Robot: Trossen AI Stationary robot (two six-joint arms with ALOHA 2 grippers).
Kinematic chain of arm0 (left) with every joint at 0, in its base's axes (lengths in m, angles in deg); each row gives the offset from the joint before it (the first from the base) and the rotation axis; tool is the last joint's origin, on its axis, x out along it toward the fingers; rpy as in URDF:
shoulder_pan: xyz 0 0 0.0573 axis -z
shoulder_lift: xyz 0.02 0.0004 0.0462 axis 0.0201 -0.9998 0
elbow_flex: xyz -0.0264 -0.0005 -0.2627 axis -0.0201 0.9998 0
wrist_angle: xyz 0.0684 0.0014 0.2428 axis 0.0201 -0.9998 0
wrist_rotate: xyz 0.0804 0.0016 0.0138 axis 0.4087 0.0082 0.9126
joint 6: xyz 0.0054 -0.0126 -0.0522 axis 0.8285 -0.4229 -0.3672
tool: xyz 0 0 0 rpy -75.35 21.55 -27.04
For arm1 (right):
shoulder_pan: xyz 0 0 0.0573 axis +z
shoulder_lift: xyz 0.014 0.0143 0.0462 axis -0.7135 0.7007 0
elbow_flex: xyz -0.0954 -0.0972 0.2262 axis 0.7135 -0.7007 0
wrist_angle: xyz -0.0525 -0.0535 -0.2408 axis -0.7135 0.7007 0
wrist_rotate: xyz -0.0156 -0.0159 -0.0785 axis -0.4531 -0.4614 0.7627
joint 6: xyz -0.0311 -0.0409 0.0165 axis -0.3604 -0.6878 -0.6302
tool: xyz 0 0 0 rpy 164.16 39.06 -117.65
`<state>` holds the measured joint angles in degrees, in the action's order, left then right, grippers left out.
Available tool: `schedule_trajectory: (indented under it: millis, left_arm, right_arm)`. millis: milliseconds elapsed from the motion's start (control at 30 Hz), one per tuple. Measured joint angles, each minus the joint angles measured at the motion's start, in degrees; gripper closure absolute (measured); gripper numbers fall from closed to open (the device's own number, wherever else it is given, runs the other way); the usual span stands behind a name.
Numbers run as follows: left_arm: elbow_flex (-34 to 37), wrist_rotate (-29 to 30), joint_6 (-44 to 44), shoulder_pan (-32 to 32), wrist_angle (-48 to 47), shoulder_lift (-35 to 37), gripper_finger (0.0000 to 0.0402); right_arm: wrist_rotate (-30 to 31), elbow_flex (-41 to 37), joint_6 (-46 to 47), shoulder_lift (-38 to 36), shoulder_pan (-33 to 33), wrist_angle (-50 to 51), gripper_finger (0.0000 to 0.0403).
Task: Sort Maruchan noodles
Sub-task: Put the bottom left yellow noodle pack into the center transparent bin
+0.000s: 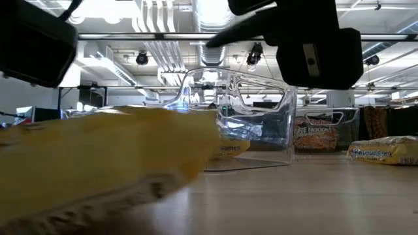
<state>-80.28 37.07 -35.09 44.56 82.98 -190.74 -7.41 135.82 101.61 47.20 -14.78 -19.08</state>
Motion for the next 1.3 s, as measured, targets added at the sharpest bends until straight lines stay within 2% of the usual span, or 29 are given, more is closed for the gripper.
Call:
schedule_trajectory:
  millis: [167,400,733,1000,1300]
  left_arm:
    - [-3.3,-1.3,3.3,-1.5,0.2,-3.0,0.0241]
    - [-3.5,-1.7,3.7,-2.5,0.2,-3.3,0.0241]
    - [-3.1,-3.0,5.7,-4.3,0.2,-3.3,0.0241]
    - [-3.0,-4.6,7.2,-5.1,0.2,-3.3,0.0241]
    - [-2.7,-6.0,7.3,-5.1,0.2,-3.3,0.0241]
  right_arm:
    - [0.0,0.0,0.0,0.0,0.0,5.3,0.0271]
    - [-0.3,0.0,0.0,0.0,0.0,9.1,0.0266]
    - [-1.7,0.0,-0.6,1.3,0.0,8.8,0.0199]
    - [-1.0,0.0,-1.5,4.0,-0.2,6.1,0.0165]
    - [0.9,0.0,-5.4,6.7,-0.6,-1.8,0.0163]
